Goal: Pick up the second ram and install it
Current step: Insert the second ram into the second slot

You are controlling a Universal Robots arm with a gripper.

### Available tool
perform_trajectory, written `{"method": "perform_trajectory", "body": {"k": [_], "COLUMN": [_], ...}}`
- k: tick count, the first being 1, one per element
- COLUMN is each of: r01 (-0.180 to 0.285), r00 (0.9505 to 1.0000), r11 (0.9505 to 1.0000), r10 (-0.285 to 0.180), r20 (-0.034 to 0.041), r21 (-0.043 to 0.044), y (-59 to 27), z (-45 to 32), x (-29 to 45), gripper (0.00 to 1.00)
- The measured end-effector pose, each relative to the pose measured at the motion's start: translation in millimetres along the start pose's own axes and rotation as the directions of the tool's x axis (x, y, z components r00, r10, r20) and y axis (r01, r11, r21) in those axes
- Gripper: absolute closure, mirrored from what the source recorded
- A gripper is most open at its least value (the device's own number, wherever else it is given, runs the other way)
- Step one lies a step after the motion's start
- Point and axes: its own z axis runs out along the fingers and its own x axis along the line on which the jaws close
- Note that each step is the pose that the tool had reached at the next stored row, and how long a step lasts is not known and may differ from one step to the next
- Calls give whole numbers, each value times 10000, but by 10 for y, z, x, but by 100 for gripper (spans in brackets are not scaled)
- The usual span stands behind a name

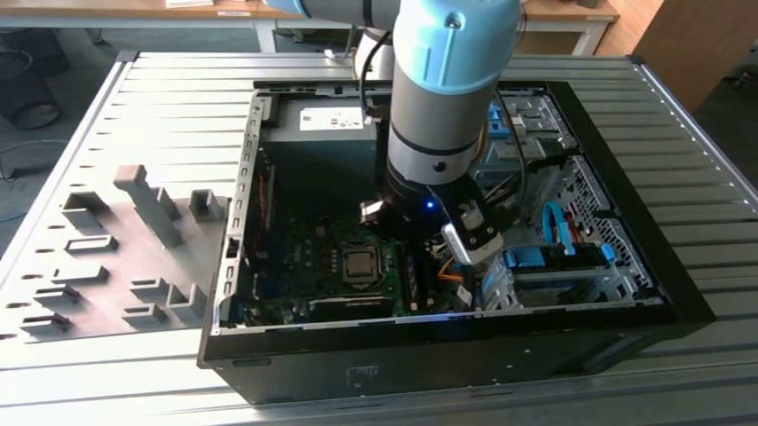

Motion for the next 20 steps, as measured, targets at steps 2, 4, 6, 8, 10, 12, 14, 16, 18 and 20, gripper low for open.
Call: {"method": "perform_trajectory", "body": {"k": [2, 4, 6, 8, 10, 12, 14, 16, 18, 20], "r01": [1, 0, 0, 0, 0, 0, 0, 0, 0, 0], "r00": [10000, 10000, 10000, 10000, 10000, 10000, 10000, 10000, 10000, 10000], "r11": [10000, 10000, 10000, 10000, 10000, 10000, 10000, 10000, 10000, 10000], "r10": [-1, 0, 0, 0, 0, 0, 0, 0, 0, 0], "r20": [-1, 0, 0, 0, 0, -1, -1, -1, 0, -2], "r21": [3, 0, 2, 1, 0, 2, 4, 2, 0, 5], "y": [2, 3, 4, 4, 4, 3, 2, 2, 2, 0], "z": [5, 13, 20, 30, 43, 54, 62, 70, 81, 88], "x": [0, 0, 1, 1, 1, 1, 2, 2, 2, 2], "gripper": [86, 86, 86, 86, 86, 86, 86, 86, 86, 86]}}
